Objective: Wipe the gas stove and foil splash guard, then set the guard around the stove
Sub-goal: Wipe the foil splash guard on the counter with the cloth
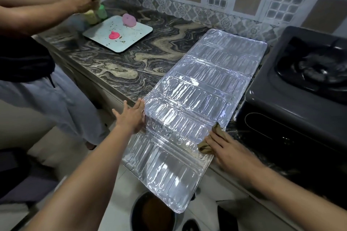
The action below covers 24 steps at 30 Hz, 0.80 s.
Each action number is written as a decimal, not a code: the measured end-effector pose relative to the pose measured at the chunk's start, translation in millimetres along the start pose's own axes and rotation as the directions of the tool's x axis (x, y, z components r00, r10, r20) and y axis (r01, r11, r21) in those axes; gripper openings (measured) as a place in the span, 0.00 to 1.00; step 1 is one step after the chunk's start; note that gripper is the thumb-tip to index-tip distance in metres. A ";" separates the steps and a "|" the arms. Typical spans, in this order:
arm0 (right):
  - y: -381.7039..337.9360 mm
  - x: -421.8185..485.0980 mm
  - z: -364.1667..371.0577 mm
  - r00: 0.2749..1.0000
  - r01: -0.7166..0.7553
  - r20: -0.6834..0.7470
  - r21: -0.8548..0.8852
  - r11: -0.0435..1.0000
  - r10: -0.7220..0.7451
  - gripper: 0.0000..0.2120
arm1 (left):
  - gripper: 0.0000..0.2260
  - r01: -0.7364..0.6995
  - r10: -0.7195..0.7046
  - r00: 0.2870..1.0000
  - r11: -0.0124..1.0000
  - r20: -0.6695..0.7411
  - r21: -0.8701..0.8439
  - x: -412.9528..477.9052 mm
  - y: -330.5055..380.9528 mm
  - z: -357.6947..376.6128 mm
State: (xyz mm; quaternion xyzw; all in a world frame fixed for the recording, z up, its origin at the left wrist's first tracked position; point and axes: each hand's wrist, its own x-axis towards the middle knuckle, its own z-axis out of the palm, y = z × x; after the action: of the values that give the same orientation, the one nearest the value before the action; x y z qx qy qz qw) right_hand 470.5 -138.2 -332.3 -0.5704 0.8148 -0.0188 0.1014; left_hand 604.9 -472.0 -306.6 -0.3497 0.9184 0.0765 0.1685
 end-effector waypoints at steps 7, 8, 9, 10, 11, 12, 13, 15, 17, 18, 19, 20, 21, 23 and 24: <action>-25.5 16.4 -39.8 0.987 0.083 -0.144 0.042 0.996 -0.076 0.18 | 0.26 -0.014 -0.071 0.967 0.945 -0.245 -0.325 -5.9 -28.8 14.8; -35.5 27.9 -47.2 0.981 0.127 -0.157 0.060 0.990 -0.117 0.18 | 0.25 0.002 -0.121 0.953 0.920 -0.279 -0.391 -8.6 -31.7 19.0; -47.8 42.4 -53.1 0.973 0.169 -0.173 0.076 0.983 -0.154 0.19 | 0.25 0.029 -0.175 0.941 0.895 -0.290 -0.446 -9.5 -35.1 22.9; -61.0 58.7 -56.8 0.963 0.206 -0.194 0.078 0.975 -0.188 0.18 | 0.24 0.062 -0.219 0.936 0.871 -0.274 -0.487 -8.5 -38.8 26.1; -74.4 75.6 -58.7 0.953 0.236 -0.210 0.074 0.969 -0.216 0.18 | 0.23 0.088 -0.248 0.936 0.853 -0.251 -0.515 -6.8 -41.8 27.9; -87.6 92.8 -58.6 0.945 0.260 -0.221 0.070 0.963 -0.239 0.17 | 0.22 0.095 -0.259 0.936 0.838 -0.238 -0.538 -4.1 -43.7 29.1; -99.9 109.4 -57.1 0.939 0.280 -0.227 0.062 0.958 -0.259 0.16 | 0.21 0.084 -0.262 0.935 0.820 -0.240 -0.566 -0.5 -44.9 29.6; -117.8 137.4 -49.6 0.925 0.309 -0.241 0.026 0.951 -0.294 0.14 | 0.15 0.051 -0.281 0.922 0.771 -0.267 -0.635 6.7 -41.9 26.4; -128.4 160.0 -37.4 0.920 0.325 -0.234 0.003 0.946 -0.315 0.15 | 0.13 0.055 -0.308 0.914 0.738 -0.263 -0.672 16.3 -41.5 21.9; -129.8 167.1 -31.8 0.920 0.331 -0.221 -0.005 0.944 -0.324 0.16 | 0.13 0.063 -0.303 0.920 0.739 -0.247 -0.671 20.2 -41.2 18.9; -129.7 172.7 -24.1 0.921 0.336 -0.204 -0.017 0.942 -0.333 0.17 | 0.13 0.070 -0.290 0.930 0.745 -0.227 -0.664 24.3 -43.1 18.1; -127.9 175.8 -17.2 0.919 0.343 -0.199 -0.023 0.939 -0.340 0.18 | 0.11 0.076 -0.276 0.939 0.747 -0.204 -0.661 27.5 -45.0 18.2; -125.6 176.9 -10.8 0.919 0.348 -0.192 -0.022 0.937 -0.346 0.18 | 0.10 0.072 -0.263 0.945 0.744 -0.192 -0.665 30.8 -47.2 19.1; -119.7 174.3 1.3 0.916 0.362 -0.170 -0.043 0.931 -0.364 0.21 | 0.10 0.058 -0.266 0.944 0.719 -0.196 -0.692 34.7 -49.3 24.6; -117.0 171.7 6.4 0.913 0.369 -0.161 -0.065 0.927 -0.375 0.23 | 0.10 0.051 -0.274 0.941 0.697 -0.200 -0.715 35.1 -49.0 27.3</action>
State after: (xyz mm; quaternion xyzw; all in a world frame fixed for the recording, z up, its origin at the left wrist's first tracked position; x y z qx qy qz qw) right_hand 523.6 -338.7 -346.2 -0.7129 0.6973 -0.0728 0.0166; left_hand 620.1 -523.0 -345.9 -0.4751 0.7997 0.3509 -0.1077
